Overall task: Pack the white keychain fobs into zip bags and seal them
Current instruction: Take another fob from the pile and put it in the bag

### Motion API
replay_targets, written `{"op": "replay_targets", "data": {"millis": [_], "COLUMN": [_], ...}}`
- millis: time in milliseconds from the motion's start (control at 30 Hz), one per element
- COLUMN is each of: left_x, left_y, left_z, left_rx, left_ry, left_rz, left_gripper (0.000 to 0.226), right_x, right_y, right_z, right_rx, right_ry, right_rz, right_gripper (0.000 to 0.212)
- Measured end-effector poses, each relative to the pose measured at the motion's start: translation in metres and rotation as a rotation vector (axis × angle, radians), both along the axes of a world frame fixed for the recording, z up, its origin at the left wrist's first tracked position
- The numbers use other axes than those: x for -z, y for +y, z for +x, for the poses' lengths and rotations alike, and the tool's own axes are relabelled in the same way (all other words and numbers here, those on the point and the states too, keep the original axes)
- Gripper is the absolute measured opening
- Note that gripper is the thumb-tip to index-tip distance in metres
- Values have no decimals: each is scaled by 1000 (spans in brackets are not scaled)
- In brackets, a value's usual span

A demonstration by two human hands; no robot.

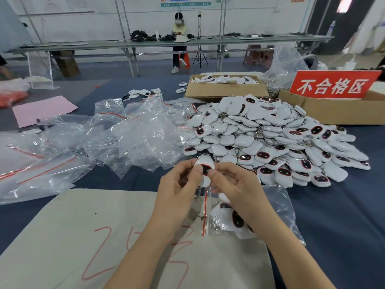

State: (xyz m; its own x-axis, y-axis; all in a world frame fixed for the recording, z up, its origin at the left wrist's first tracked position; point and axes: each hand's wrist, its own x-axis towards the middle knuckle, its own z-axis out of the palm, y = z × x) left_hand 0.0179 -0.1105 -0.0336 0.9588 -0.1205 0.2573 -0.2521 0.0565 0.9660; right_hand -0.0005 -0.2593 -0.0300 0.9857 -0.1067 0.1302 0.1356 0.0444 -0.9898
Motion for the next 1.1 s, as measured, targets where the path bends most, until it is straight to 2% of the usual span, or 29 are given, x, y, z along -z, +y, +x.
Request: {"op": "replay_targets", "data": {"millis": [167, 333, 967, 1100], "left_x": [-2, -2, -5, -4], "left_y": [-3, -4, -4, -5], "left_z": [-3, -6, -6, -6], "left_rx": [39, 120, 66, 64], "left_ry": [-10, -42, -41, -14], "left_rz": [-23, -10, 6, -26], "left_gripper": [13, 28, 36, 30], "right_x": [-2, -4, -5, -4], "right_y": [-2, -6, -5, -5], "right_z": [-1, 0, -1, -1], "right_rx": [46, 60, 19, 33], "right_ry": [22, 0, -51, -59], "right_rz": [12, -10, 11, 15], "right_gripper": [7, 8, 10, 9]}}
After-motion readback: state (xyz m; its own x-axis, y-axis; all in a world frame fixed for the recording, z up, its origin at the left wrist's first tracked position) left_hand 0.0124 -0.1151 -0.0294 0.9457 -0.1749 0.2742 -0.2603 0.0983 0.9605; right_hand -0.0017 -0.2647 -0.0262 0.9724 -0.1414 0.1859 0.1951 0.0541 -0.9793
